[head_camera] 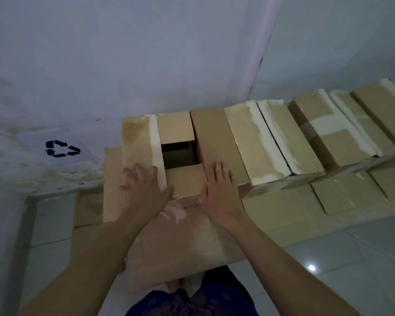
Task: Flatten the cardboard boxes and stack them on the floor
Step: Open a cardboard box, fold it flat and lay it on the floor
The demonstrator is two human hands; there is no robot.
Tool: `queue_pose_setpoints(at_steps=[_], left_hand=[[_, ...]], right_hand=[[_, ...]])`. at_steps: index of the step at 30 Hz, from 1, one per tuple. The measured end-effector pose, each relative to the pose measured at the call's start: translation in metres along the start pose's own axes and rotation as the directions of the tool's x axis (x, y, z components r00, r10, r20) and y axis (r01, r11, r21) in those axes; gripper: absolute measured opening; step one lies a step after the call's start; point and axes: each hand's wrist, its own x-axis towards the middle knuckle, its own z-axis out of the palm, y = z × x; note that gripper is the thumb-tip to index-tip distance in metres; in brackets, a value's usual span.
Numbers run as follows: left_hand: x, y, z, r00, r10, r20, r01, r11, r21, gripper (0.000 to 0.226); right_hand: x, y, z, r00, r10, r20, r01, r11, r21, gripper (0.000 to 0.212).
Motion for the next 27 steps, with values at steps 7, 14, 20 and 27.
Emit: queue_pose_setpoints(at_steps=[7, 14, 20, 27], left_hand=[[-0.009, -0.018, -0.018, 0.989, 0.026, -0.144, -0.083, 0.910, -0.407, 0.051], [-0.033, -0.054, -0.057, 0.921, -0.070, -0.384, -0.214, 0.733, -0.646, 0.049], [-0.031, -0.119, -0.047, 0.941, -0.167, -0.294, -0.029, 0.827, -0.562, 0.055], [-0.011, -0.135, -0.019, 0.963, -0.203, -0.175, 0.156, 0.955, -0.252, 0.037]], right_hand=[[0.003, -0.005, 0.008, 0.996, 0.076, 0.040, -0.081, 0.987, 0.142, 0.068], [0.041, -0.051, -0.006, 0.954, -0.284, 0.098, 0.283, 0.959, 0.023, 0.083], [0.067, -0.095, -0.022, 0.929, -0.195, 0.315, 0.149, 0.975, 0.165, 0.065], [0.049, -0.097, -0.105, 0.970, -0.225, 0.094, 0.180, 0.921, 0.347, 0.048]])
